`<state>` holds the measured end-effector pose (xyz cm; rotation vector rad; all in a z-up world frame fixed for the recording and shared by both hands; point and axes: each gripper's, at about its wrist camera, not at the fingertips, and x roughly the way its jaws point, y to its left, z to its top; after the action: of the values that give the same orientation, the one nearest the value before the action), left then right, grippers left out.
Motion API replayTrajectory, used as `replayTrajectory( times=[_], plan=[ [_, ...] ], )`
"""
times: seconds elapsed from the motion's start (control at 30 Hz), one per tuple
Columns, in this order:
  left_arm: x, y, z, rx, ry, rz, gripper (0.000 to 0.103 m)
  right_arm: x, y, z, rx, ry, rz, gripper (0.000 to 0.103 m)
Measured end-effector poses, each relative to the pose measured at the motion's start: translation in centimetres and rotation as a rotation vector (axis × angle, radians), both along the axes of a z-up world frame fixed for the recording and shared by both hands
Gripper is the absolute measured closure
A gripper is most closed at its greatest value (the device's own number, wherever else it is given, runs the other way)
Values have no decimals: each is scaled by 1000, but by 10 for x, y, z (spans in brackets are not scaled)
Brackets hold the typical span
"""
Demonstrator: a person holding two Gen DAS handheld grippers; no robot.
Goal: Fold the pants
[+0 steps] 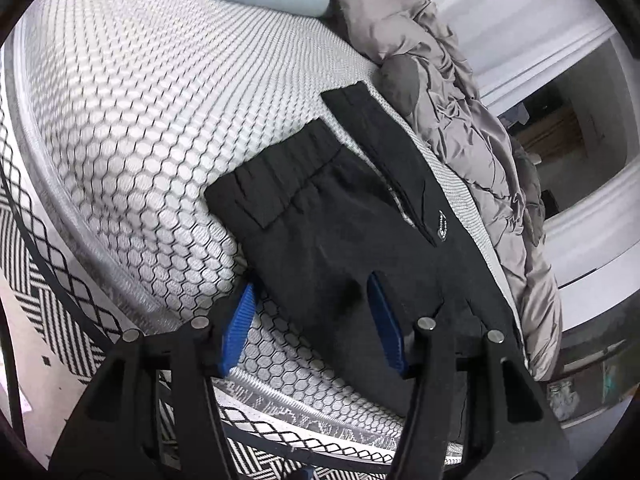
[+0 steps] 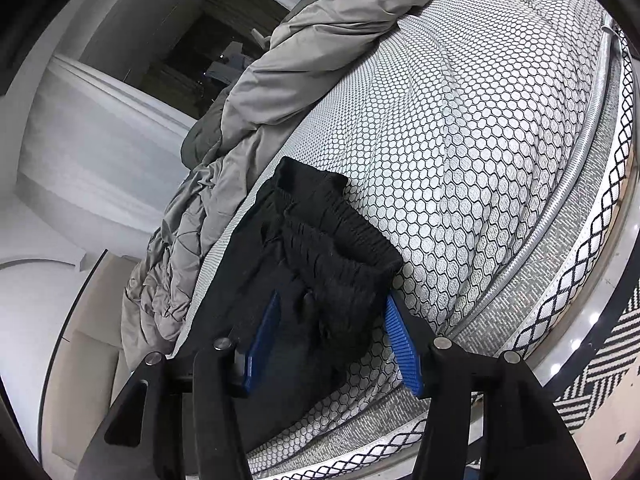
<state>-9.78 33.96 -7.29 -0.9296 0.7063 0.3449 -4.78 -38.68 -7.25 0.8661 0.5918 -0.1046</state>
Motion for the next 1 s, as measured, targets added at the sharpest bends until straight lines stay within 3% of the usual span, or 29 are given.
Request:
replayTrajectory(
  times=[0.17,0.33,0.37,0.47,0.57,0.73,0.8,0.87,1.0],
  plan=[
    [3,-13,20,60,-41,-44,51,-12,-4,5,-7,-11,2,49],
    [30,3,-10,-51,2,-32,52,-12,-3,5,-8,-10,9,49],
    [34,5,-13,-46,2,-24,56,-12,-3,5,-7,-9,10,49],
    [39,8,-6,3,-4,8,100,-14,-2,4,5,-9,12,49],
    [31,9,13,57,-88,39,102,-16,-2,2,22,-13,18,49],
    [39,17,8,45,-67,45,102,-1,1,0,-5,25,44,49],
    [42,19,5,36,-60,45,102,12,4,-5,-28,83,44,65],
    [38,21,6,23,-76,50,102,19,7,-6,-73,123,50,89],
    [29,22,12,47,-88,42,102,-13,5,14,-68,-8,21,93]
  ],
)
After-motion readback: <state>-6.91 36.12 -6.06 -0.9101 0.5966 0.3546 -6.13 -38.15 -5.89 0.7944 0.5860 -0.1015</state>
